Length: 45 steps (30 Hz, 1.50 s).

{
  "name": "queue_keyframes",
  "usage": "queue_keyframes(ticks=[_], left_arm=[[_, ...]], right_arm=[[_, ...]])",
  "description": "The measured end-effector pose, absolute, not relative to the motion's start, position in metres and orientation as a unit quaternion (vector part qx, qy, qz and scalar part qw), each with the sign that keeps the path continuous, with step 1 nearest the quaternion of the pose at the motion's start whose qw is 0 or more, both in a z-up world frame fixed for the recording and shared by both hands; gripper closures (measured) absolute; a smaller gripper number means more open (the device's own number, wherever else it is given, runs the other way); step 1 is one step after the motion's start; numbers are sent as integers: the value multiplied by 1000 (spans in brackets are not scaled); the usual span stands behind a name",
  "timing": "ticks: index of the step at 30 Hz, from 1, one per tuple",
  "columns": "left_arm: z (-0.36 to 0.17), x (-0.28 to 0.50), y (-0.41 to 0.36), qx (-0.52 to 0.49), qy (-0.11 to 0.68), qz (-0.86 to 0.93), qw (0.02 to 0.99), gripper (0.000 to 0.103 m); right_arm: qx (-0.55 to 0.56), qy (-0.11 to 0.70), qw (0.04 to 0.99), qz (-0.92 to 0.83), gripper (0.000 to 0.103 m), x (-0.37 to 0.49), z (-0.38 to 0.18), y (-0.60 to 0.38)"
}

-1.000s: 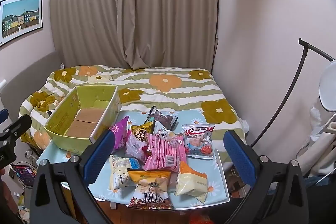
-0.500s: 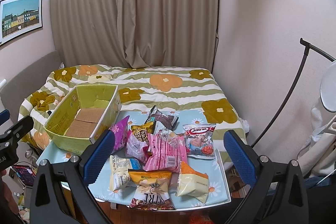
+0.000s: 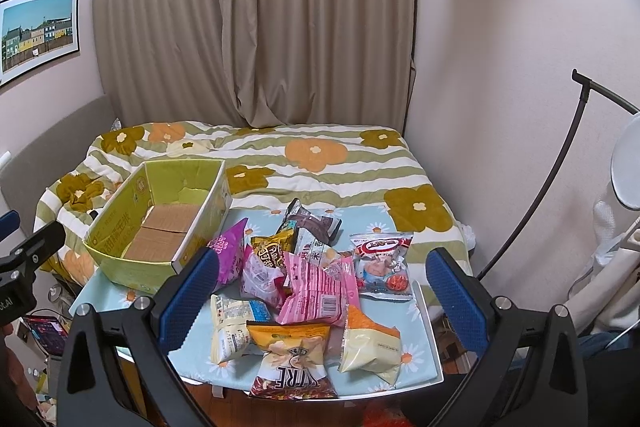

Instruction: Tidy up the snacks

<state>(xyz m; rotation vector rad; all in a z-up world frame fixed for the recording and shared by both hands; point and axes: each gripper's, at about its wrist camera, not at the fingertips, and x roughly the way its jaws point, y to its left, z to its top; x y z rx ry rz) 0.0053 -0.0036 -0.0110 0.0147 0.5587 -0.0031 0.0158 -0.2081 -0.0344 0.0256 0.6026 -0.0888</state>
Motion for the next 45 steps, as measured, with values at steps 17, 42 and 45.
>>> queue_keyframes(ticks=[17, 42, 45], left_arm=[[-12, 5, -5, 7, 280, -7, 960, 0], [-9, 8, -5, 8, 282, -7, 959, 0], [-10, 7, -5, 7, 282, -8, 959, 0]], right_arm=[[12, 298, 954, -44, 0, 15, -37, -205], [13, 297, 954, -46, 0, 14, -37, -203], [14, 296, 954, -47, 0, 13, -37, -201]])
